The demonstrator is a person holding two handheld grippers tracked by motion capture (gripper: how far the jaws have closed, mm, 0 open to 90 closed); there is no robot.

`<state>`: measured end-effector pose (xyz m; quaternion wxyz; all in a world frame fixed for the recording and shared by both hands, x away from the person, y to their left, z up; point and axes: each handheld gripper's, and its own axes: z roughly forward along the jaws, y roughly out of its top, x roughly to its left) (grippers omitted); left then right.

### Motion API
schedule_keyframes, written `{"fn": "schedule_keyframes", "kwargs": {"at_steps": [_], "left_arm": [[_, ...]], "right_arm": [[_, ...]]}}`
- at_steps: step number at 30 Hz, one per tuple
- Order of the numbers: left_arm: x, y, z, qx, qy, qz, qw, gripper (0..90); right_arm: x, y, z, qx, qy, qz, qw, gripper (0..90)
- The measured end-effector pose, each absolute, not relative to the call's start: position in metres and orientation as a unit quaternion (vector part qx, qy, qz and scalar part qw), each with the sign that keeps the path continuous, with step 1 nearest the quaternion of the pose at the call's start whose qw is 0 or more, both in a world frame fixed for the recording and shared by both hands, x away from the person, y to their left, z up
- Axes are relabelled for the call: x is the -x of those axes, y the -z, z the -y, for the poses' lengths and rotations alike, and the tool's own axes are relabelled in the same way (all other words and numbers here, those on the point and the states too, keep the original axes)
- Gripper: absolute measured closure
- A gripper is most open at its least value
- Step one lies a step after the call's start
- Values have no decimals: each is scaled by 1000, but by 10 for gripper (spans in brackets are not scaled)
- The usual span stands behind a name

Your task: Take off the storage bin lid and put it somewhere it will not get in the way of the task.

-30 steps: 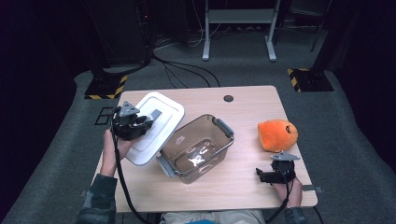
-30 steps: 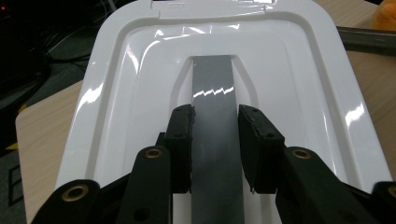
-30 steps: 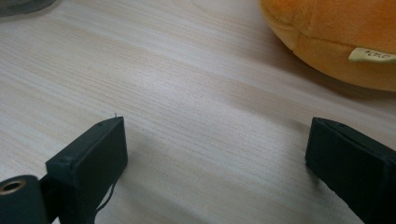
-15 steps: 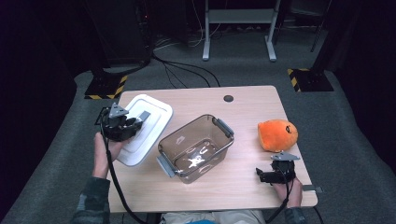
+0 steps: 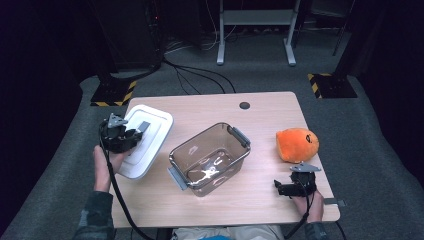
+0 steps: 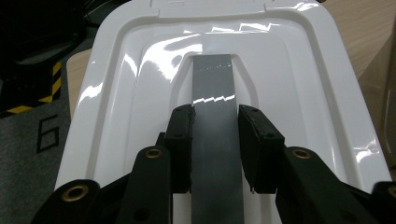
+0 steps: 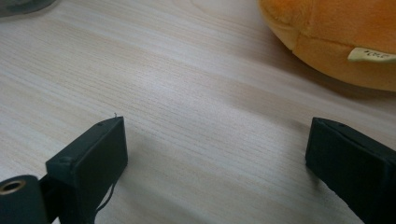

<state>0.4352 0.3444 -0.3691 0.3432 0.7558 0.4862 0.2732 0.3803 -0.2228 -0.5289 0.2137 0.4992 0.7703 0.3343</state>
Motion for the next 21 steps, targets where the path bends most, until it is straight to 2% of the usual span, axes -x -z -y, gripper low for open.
{"fn": "schedule_keyframes", "kwargs": {"at_steps": [21], "left_arm": [[-450,405,-366,-742,-256,-533,316,660]], "right_arm": [[-380,529,223,-500,-335,-770,212,48]]}}
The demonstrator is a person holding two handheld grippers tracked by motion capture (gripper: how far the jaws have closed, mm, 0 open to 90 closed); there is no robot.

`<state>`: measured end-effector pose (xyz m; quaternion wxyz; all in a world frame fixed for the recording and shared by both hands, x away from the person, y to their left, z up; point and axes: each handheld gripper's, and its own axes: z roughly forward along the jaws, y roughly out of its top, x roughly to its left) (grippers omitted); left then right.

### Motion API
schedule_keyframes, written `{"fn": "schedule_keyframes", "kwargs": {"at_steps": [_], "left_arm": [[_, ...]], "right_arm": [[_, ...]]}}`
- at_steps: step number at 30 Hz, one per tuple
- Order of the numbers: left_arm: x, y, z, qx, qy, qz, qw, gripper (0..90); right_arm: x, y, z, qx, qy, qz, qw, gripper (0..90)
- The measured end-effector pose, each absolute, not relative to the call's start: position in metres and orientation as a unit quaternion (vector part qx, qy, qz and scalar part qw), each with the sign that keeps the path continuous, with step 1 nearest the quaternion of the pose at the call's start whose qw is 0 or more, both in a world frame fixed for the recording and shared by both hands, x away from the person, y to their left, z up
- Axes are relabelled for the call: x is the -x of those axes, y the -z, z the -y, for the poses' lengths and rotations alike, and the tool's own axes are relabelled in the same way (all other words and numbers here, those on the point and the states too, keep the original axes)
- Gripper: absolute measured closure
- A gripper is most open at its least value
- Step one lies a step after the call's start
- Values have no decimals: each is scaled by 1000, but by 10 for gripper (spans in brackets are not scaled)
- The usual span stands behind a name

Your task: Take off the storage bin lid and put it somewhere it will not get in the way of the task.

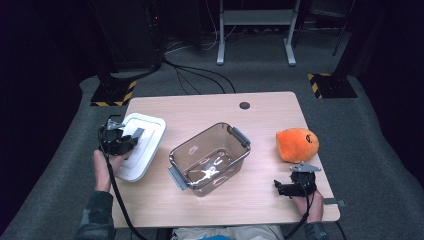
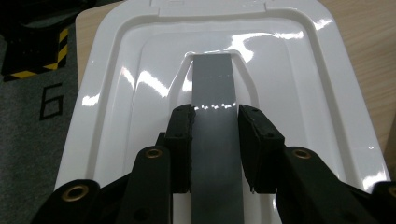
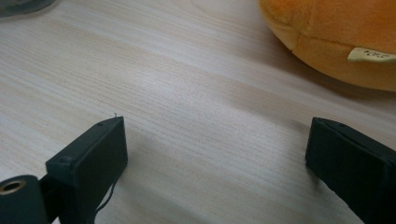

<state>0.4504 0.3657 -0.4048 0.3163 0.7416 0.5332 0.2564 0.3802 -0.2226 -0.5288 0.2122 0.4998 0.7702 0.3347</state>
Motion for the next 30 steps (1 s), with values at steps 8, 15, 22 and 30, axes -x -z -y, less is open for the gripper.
{"fn": "schedule_keyframes", "kwargs": {"at_steps": [8,15,22,30], "left_arm": [[-455,417,-370,-740,-248,-544,308,660],[-458,429,-371,-736,-238,-557,302,659],[-462,439,-373,-738,-231,-563,292,660],[-465,453,-374,-734,-228,-572,288,660]], "right_arm": [[-380,529,223,-500,-335,-770,212,48],[-380,529,223,-499,-335,-771,213,49],[-380,529,223,-498,-335,-771,213,49],[-380,529,223,-498,-335,-771,213,50]]}}
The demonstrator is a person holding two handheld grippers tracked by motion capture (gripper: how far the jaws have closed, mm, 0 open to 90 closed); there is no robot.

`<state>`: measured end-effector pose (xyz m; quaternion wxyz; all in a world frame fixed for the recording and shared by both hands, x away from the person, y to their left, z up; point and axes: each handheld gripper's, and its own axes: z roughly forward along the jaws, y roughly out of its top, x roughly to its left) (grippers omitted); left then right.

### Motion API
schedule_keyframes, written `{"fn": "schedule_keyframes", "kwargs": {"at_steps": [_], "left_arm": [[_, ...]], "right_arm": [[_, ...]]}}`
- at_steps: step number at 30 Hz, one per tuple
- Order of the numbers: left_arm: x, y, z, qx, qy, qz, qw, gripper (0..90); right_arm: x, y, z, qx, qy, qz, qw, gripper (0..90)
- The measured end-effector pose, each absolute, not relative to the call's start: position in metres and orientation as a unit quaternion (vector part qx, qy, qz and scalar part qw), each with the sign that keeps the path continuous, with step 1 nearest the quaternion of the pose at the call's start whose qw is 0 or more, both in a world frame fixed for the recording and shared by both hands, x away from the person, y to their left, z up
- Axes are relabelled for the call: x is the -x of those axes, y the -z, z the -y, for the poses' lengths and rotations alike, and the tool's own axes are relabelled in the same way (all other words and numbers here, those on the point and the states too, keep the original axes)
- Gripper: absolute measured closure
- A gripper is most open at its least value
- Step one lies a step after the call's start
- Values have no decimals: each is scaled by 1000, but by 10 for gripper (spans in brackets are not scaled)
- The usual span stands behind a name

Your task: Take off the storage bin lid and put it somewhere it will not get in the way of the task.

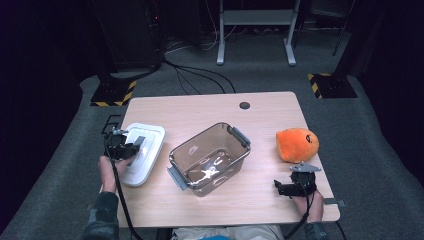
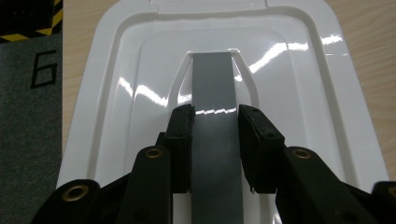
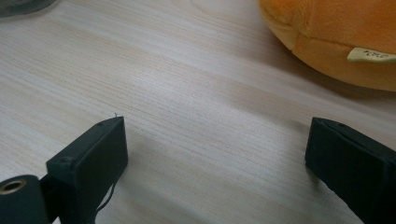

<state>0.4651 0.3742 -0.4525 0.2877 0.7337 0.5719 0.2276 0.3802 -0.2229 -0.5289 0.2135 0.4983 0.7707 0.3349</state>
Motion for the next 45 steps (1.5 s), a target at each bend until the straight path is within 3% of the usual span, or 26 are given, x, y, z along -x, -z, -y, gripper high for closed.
{"fn": "schedule_keyframes", "kwargs": {"at_steps": [45], "left_arm": [[-488,495,-372,-739,-197,-590,259,659]], "right_arm": [[-380,529,223,-498,-332,-772,213,52]]}}
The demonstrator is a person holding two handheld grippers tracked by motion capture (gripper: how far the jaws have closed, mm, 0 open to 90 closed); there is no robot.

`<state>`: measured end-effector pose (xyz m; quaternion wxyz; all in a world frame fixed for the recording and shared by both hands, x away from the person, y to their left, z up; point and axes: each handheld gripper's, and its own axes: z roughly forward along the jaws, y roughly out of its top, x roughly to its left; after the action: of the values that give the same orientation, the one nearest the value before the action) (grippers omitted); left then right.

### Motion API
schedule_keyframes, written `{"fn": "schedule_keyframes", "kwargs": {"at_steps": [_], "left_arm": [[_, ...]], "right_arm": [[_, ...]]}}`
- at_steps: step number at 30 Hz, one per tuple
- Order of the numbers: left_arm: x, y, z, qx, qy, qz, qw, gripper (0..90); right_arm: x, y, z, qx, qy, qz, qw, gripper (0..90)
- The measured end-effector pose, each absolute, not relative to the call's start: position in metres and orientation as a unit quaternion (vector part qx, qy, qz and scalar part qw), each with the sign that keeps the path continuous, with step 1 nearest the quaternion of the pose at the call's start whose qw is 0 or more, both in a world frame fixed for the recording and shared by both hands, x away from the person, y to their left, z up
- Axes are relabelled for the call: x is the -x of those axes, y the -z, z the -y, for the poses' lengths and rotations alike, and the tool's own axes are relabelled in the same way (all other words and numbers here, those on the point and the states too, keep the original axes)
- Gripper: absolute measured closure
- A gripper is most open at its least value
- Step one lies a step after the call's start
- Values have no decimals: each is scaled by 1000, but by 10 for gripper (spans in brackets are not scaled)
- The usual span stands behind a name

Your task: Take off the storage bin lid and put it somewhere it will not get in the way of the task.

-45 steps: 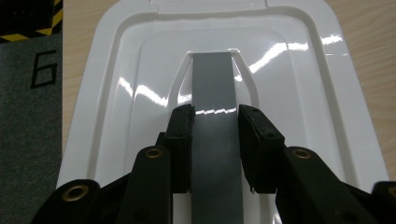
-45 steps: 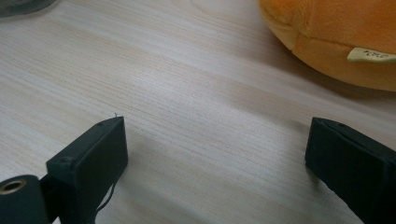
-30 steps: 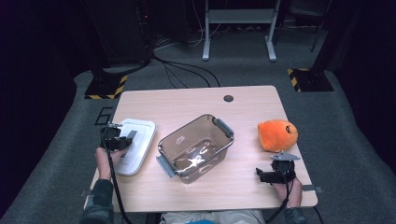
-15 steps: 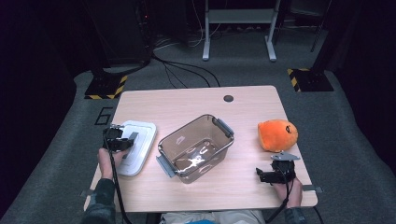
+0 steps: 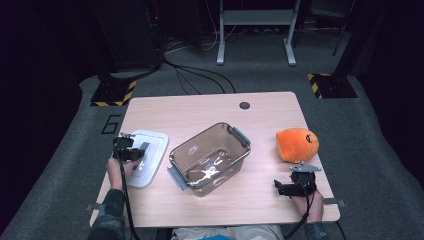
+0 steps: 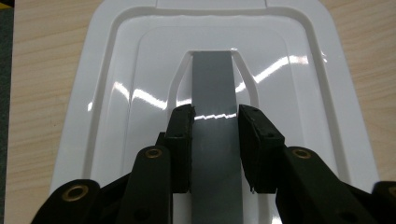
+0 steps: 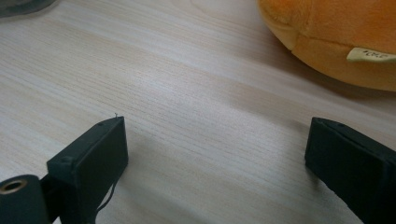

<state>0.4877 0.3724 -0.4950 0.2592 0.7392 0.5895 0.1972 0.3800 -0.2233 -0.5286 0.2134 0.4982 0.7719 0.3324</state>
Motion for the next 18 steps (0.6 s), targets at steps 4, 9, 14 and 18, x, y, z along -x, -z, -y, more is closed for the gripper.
{"fn": "schedule_keyframes", "kwargs": {"at_steps": [4,9,14,18], "left_arm": [[-489,496,-374,-738,-196,-590,261,659],[-491,498,-377,-737,-194,-588,268,658],[-494,498,-378,-735,-191,-592,271,656],[-497,498,-378,-736,-187,-591,271,653]], "right_arm": [[-380,529,223,-499,-333,-771,213,51],[-380,529,223,-499,-333,-771,213,52],[-380,529,223,-498,-332,-772,213,52],[-380,529,223,-498,-333,-772,213,52]]}}
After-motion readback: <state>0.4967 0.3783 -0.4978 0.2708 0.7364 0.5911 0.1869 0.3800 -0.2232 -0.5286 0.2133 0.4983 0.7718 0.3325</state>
